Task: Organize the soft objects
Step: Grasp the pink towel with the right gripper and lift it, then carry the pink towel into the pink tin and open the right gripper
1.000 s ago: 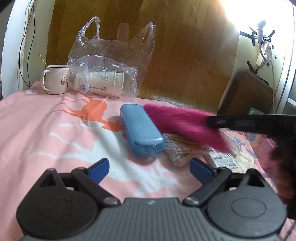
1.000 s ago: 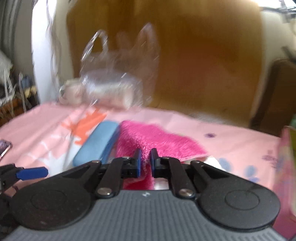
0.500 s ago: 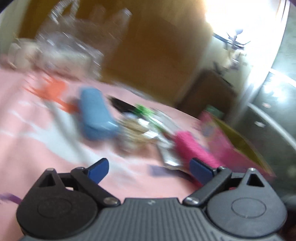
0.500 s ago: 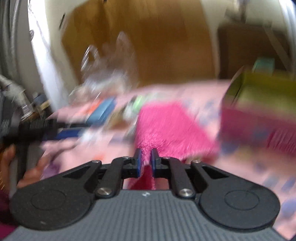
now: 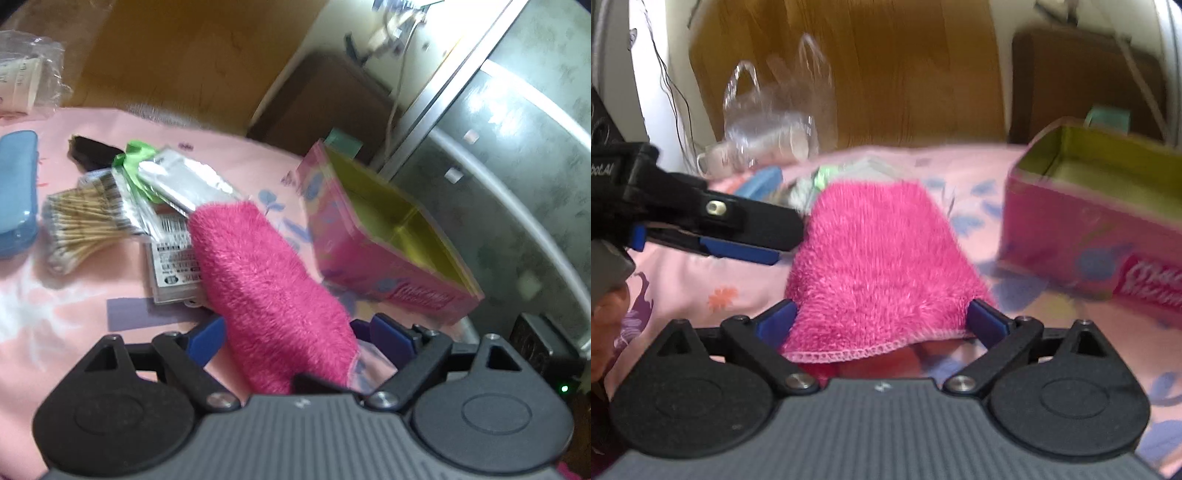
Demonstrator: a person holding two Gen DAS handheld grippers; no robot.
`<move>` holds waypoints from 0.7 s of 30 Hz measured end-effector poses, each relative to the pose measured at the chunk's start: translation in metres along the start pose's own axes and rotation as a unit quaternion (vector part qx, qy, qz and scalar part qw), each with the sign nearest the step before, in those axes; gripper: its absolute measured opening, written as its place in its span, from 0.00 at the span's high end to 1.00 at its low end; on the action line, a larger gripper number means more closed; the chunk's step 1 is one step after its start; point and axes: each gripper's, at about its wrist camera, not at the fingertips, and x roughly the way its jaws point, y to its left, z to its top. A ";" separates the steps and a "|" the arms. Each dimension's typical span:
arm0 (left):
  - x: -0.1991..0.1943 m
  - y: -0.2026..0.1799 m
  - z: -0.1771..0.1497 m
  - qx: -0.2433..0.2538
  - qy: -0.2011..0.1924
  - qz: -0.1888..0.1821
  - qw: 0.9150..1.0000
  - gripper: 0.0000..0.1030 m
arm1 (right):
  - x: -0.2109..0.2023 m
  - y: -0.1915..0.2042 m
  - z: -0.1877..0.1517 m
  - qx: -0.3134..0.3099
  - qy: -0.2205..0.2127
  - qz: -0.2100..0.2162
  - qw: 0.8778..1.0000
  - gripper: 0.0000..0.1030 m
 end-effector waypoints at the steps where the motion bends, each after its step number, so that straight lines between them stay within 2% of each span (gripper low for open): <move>1: 0.007 -0.003 0.001 0.004 0.008 0.007 1.000 0.29 | 0.001 0.003 -0.003 -0.006 -0.006 -0.002 1.000 0.04; 2: 0.016 -0.005 0.002 0.005 0.019 0.018 1.000 0.39 | 0.001 0.008 -0.003 -0.018 -0.004 0.002 1.000 0.09; 3: 0.024 -0.004 0.001 0.004 0.031 0.020 0.999 0.45 | 0.001 0.015 -0.005 -0.035 -0.007 0.008 0.999 0.31; 4: 0.031 -0.002 0.000 0.000 0.043 0.014 0.999 0.48 | 0.000 0.023 -0.007 -0.053 -0.012 0.010 0.998 0.61; 6: 0.039 -0.001 -0.005 -0.009 0.054 0.006 0.998 0.52 | 0.000 0.033 -0.012 -0.067 -0.018 0.017 0.997 0.78; 10: 0.035 -0.010 -0.007 0.000 0.049 -0.006 0.999 0.52 | -0.009 0.037 -0.015 -0.056 -0.049 0.008 0.997 0.86; 13: 0.027 -0.024 0.000 0.015 0.034 -0.016 0.999 0.52 | -0.034 0.029 -0.009 -0.053 -0.103 -0.011 0.993 0.86; 16: 0.020 -0.044 0.014 0.040 0.010 -0.042 0.998 0.52 | -0.054 0.025 -0.002 -0.071 -0.157 -0.062 0.983 0.86; 18: 0.021 -0.063 0.028 0.064 -0.003 -0.065 0.996 0.52 | -0.065 0.019 0.004 -0.084 -0.194 -0.108 0.971 0.86; 21: 0.035 -0.095 0.052 0.095 -0.015 -0.094 0.991 0.51 | -0.074 0.001 0.017 -0.093 -0.226 -0.170 0.955 0.86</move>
